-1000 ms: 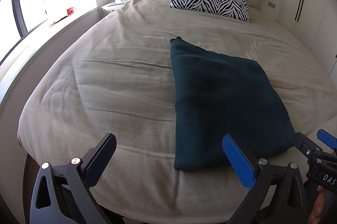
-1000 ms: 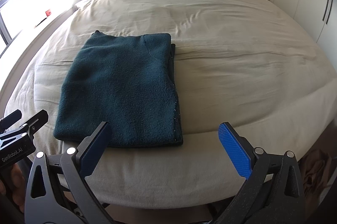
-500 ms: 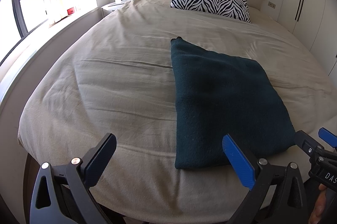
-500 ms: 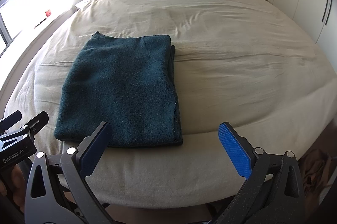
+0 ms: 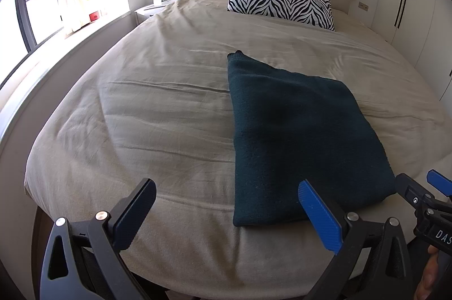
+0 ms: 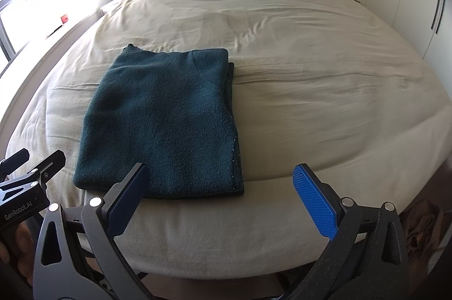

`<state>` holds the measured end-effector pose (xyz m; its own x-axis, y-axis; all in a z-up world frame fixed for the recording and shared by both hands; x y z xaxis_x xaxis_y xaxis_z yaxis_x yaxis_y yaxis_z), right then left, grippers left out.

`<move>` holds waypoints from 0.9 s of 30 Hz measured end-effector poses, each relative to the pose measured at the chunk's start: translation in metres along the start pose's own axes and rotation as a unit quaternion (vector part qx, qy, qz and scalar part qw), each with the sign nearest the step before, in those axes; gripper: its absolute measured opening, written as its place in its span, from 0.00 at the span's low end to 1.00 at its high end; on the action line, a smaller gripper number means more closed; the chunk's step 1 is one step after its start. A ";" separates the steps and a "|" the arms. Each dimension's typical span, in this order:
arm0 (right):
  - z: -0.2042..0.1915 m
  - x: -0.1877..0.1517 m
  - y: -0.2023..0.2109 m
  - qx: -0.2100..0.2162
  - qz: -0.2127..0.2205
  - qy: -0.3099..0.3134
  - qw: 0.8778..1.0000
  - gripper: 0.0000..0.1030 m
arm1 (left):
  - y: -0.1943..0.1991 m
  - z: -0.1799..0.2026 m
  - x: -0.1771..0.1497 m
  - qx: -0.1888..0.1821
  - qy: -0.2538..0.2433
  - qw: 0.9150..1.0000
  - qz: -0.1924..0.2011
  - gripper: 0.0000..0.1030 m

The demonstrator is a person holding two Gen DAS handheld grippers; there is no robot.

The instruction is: Fold small clothes

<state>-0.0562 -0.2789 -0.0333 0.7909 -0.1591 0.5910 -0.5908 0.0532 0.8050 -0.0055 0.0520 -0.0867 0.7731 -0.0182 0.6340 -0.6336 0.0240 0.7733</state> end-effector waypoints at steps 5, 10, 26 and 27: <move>0.000 0.000 0.000 0.000 0.000 0.000 1.000 1.00 | 0.000 0.000 0.000 0.000 0.000 1.000 0.000 1.00; -0.001 -0.001 0.000 0.000 0.000 -0.001 1.000 1.00 | 0.000 0.000 0.000 0.000 0.000 1.000 0.000 1.00; 0.000 0.000 0.002 -0.001 -0.002 -0.003 1.000 1.00 | -0.002 0.001 -0.001 -0.001 -0.004 1.000 -0.004 1.00; 0.000 0.000 0.002 -0.001 -0.002 -0.003 1.000 1.00 | -0.002 0.001 0.000 -0.001 -0.005 1.000 -0.004 1.00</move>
<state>-0.0575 -0.2792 -0.0312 0.7924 -0.1645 0.5874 -0.5875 0.0536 0.8075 -0.0042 0.0509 -0.0885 0.7783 -0.0275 0.6273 -0.6268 0.0260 0.7788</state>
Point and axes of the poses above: each gripper's, at about its wrist camera, not at the fingertips, and y roughly against the way its jaws point, z to its right, x to its top, the point moved 5 cm from there along -y, roughly the way its jaws point
